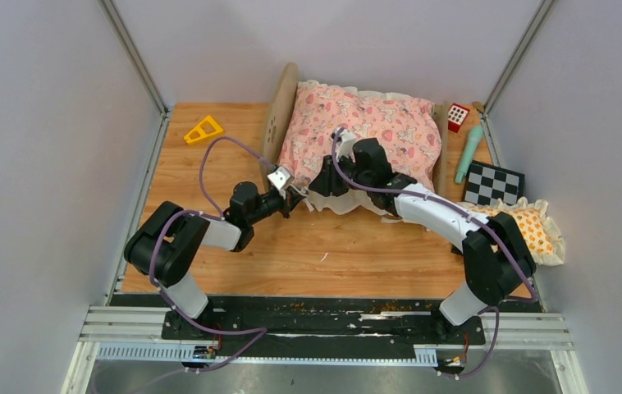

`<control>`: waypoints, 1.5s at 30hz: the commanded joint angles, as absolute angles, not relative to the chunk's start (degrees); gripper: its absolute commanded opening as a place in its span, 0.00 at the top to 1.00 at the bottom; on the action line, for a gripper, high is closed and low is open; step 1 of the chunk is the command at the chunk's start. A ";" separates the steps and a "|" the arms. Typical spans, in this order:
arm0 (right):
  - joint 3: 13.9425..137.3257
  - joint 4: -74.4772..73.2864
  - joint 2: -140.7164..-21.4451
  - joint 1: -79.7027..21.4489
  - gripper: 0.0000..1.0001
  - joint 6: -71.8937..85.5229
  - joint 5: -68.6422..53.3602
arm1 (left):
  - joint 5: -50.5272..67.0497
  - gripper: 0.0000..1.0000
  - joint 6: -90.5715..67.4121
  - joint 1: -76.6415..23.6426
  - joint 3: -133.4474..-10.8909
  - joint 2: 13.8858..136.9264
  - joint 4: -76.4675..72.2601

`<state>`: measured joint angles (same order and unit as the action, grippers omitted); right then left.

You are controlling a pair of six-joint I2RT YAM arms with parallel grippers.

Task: Set up the pet bed
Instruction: Tie the ropes to the bed frame.

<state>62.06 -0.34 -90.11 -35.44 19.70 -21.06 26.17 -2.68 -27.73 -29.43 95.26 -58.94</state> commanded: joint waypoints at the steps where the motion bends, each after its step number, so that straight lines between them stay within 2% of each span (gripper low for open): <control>1: 64.48 1.62 -91.56 -35.16 0.71 23.56 -26.09 | 27.69 0.99 -2.13 -27.70 -28.14 93.50 -65.69; 22: 67.65 3.94 -96.83 -35.30 0.64 28.96 -29.72 | 28.48 1.00 -2.42 -27.64 -25.84 95.10 -72.36; 33: 67.78 5.59 -97.29 -35.25 0.67 30.40 -29.51 | 28.93 1.00 -2.64 -27.70 -26.10 95.36 -72.36; 35: 67.77 5.79 -97.29 -35.25 0.72 30.51 -29.40 | 28.96 1.00 -2.68 -27.71 -26.10 95.38 -72.39; 39: 67.98 5.71 -97.56 -35.28 0.90 30.43 -29.66 | 29.00 1.00 -2.77 -27.69 -26.02 95.45 -72.64; 42: 67.78 5.71 -97.73 -35.24 1.00 30.44 -29.89 | 28.92 1.00 -2.86 -27.69 -26.02 95.51 -72.76; 45: 67.32 5.72 -97.46 -35.26 1.00 30.15 -29.49 | 28.69 0.97 -2.90 -27.69 -25.93 95.48 -72.84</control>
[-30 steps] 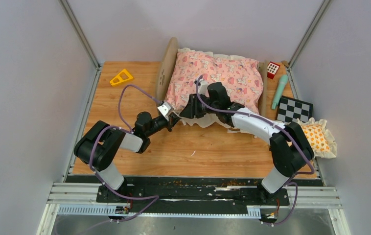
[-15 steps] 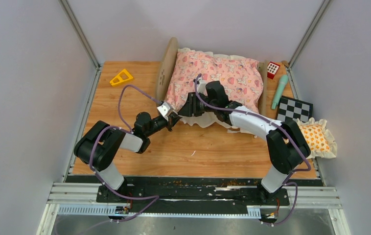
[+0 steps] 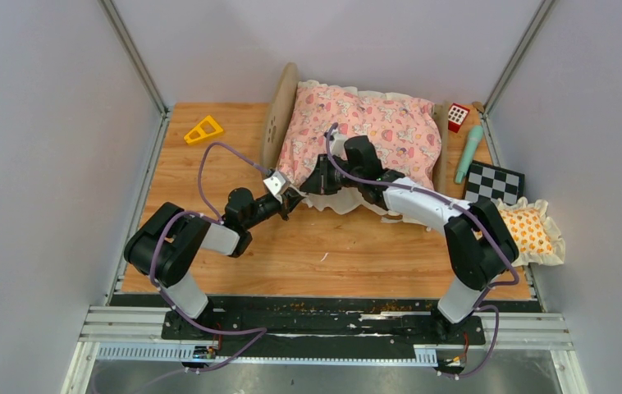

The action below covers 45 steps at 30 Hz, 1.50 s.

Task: Set up the pet bed
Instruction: Tie the ropes to the bed frame.

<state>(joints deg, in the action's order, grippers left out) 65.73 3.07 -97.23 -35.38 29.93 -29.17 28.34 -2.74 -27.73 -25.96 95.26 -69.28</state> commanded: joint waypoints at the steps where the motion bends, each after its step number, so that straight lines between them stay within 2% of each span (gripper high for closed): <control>1: 67.02 5.71 -97.15 -35.27 1.00 29.96 -28.81 | 28.55 0.95 -2.98 -27.72 -25.93 95.53 -72.79; 7: 65.27 5.62 -94.71 -35.24 1.00 29.13 -24.01 | 28.17 0.87 -3.21 -27.69 -25.93 95.53 -72.69; 28: 61.32 6.59 -87.52 -35.17 1.00 27.10 -14.02 | 27.44 0.83 -4.01 -27.69 -26.11 95.98 -72.03; 34: 61.27 6.50 -87.91 -35.19 1.00 26.93 -14.31 | 26.79 0.82 -4.80 -27.68 -26.31 96.18 -70.72; 36: 61.21 6.63 -88.13 -35.24 1.00 27.03 -14.56 | 26.63 0.84 -5.17 -27.70 -26.57 96.16 -69.47; 40: 61.08 6.85 -88.24 -35.17 1.00 27.14 -14.77 | 26.39 0.99 -5.32 -27.69 -27.17 95.70 -67.46; 45: 61.04 6.60 -88.33 -35.23 1.00 26.80 -14.47 | 25.08 1.00 -5.62 -27.74 -26.90 93.43 -65.16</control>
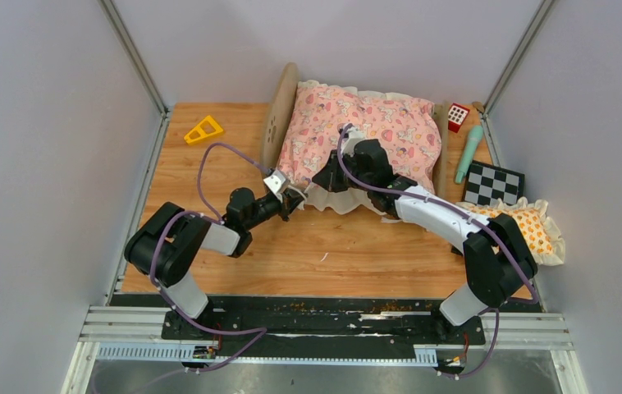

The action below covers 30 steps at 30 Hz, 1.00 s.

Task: Set up the pet bed
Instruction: Tie the ropes to the bed frame.

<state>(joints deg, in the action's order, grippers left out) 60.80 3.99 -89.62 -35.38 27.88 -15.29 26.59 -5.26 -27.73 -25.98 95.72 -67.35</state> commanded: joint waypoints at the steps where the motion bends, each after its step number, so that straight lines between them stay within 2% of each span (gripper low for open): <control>1: 61.00 6.59 -88.33 -35.24 1.00 26.74 -14.36 | 24.89 1.00 -5.55 -27.69 -26.77 92.71 -64.31; 12: 60.60 7.32 -88.88 -35.22 1.00 26.33 -14.51 | 20.43 0.97 -4.05 -27.73 -27.19 81.13 -43.73; 19: 59.85 9.16 -90.22 -35.29 1.00 25.72 -18.06 | 17.13 1.00 -3.52 -27.77 -29.86 76.78 -27.39; 24: 60.36 11.62 -93.45 -36.84 1.00 23.75 -23.43 | 14.84 1.00 -5.20 -27.77 -29.90 73.65 -21.09; 30: 60.31 14.27 -97.62 -40.19 1.00 24.14 -23.09 | 11.66 1.00 -6.95 -27.73 -30.37 73.27 -13.92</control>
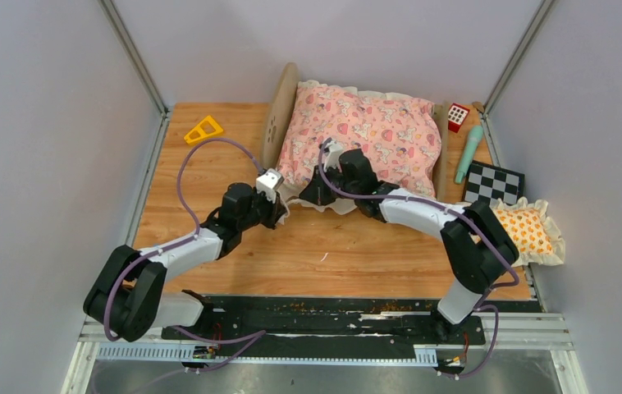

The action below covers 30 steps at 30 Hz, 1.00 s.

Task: Set up the pet bed
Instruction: Tie the ropes to the bed frame.

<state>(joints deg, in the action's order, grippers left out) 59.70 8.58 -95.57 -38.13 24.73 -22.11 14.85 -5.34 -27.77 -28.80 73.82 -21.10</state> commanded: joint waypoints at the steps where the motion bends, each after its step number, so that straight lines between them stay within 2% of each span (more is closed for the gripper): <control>1: 60.08 15.26 -98.20 -40.42 1.00 24.77 -22.64 | 11.24 1.00 -7.39 -27.77 -30.48 73.81 -13.28; 7: 58.99 19.33 -101.57 -41.48 1.00 25.97 -20.39 | 10.85 1.00 -9.14 -27.77 -31.37 77.28 -11.94; 17: 59.51 19.44 -102.23 -41.49 1.00 25.74 -19.31 | 9.87 0.92 -10.10 -27.77 -32.15 78.68 -12.70; 23: 59.82 19.03 -101.87 -41.49 1.00 25.21 -18.91 | 9.55 1.00 -10.83 -27.77 -33.20 77.43 -11.47; 30: 59.35 20.35 -101.35 -41.48 1.00 25.06 -17.66 | 12.05 1.00 -10.80 -27.77 -33.04 73.60 -13.99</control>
